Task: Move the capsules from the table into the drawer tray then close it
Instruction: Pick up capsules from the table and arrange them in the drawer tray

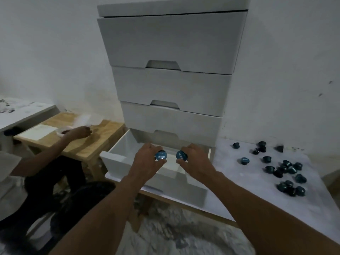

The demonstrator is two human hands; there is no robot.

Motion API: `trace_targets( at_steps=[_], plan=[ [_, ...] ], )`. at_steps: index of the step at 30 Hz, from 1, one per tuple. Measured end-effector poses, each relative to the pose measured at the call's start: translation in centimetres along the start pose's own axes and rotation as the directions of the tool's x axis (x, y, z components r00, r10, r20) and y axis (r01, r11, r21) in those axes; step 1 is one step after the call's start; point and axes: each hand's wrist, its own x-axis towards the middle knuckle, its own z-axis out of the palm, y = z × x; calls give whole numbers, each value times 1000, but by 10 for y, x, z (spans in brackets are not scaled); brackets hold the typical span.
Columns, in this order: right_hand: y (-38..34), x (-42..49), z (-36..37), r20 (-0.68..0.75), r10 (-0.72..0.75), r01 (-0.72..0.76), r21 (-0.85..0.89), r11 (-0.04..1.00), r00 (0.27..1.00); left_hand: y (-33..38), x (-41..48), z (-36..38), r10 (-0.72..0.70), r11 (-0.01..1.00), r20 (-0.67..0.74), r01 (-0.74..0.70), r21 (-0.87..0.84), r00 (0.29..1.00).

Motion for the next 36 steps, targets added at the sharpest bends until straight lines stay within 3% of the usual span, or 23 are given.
trace_targets(
  at_steps=[10,15,23,27,31,36],
  plan=[
    [17,63,41,60,62,-60,-33,998,996,-41,57,19,18,1000,105,-17,-7,994],
    [39,98,78,149,114,-115,-7,993,982,-66,99,37,-2,998,281,-16,64,960],
    [69,118,123,317,223,-205,-89,975,922,-93,138,81,14,999,525,-37,34,851],
    [74,109,127,409,281,-241,-148,959,868,-97,145,101,94,995,613,-100,-25,784],
    [59,98,111,432,345,-289,-193,938,833,-102,146,123,196,978,693,-185,-92,694],
    [47,86,106,430,332,-221,-288,932,840,-108,148,143,288,954,741,-250,-167,607]
  ],
)
